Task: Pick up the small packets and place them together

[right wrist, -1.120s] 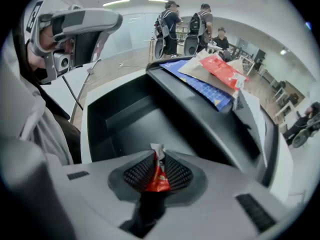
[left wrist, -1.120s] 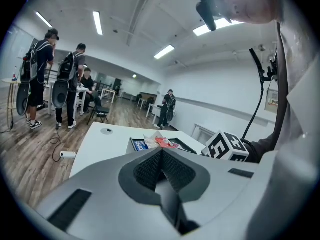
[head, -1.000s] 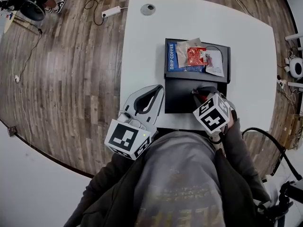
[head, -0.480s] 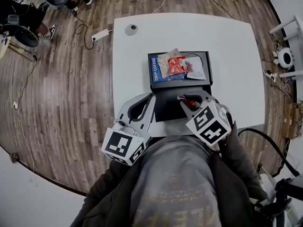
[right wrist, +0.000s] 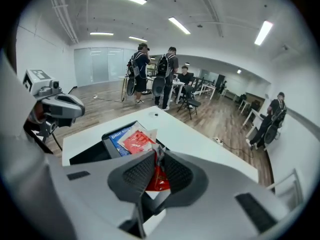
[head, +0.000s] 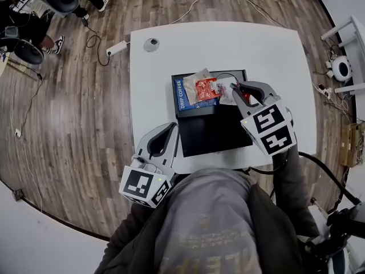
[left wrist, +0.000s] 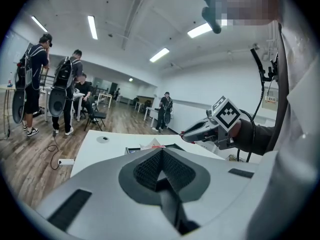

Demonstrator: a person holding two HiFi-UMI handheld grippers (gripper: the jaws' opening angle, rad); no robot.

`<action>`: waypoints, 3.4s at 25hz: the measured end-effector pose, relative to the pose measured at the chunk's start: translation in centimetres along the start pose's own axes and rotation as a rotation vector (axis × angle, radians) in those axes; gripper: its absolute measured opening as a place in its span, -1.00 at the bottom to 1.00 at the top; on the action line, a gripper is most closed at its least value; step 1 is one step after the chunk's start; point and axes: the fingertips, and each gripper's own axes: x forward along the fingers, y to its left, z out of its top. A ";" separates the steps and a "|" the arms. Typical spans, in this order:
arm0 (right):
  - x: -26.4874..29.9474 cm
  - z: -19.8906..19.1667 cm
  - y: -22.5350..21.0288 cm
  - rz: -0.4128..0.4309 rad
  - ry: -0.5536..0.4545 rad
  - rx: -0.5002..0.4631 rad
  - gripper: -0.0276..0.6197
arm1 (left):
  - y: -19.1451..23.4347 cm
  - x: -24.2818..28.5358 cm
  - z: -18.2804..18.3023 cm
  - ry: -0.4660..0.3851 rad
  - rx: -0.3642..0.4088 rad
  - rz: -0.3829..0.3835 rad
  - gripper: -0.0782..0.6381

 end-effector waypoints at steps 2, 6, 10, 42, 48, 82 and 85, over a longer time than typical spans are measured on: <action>1.3 -0.5 -0.7 0.004 0.023 0.009 -0.73 | 0.6 0.0 -0.2 0.010 -0.011 0.023 -0.77; 3.6 -0.8 -1.1 0.041 0.045 0.030 -0.73 | 2.0 0.1 -0.3 0.027 -0.026 0.068 -0.77; 5.4 -1.3 -0.8 0.092 0.066 0.040 -0.71 | 2.6 0.4 -0.5 0.043 -0.043 0.093 -0.77; 3.0 0.0 -2.1 0.036 -0.074 0.155 -0.27 | 2.0 -0.8 -0.7 0.014 -0.025 0.075 -0.77; 0.1 0.5 -0.6 0.050 -0.120 0.155 -0.27 | 0.8 -1.5 0.3 -0.008 0.004 0.029 -0.77; -6.7 -1.1 16.5 0.335 -0.346 0.343 -0.82 | -6.0 -9.2 -3.0 -0.016 0.068 -0.030 -0.77; -6.9 -0.4 16.8 0.350 -0.361 0.324 -0.85 | -5.8 -9.9 -2.8 -0.026 0.069 -0.003 -0.77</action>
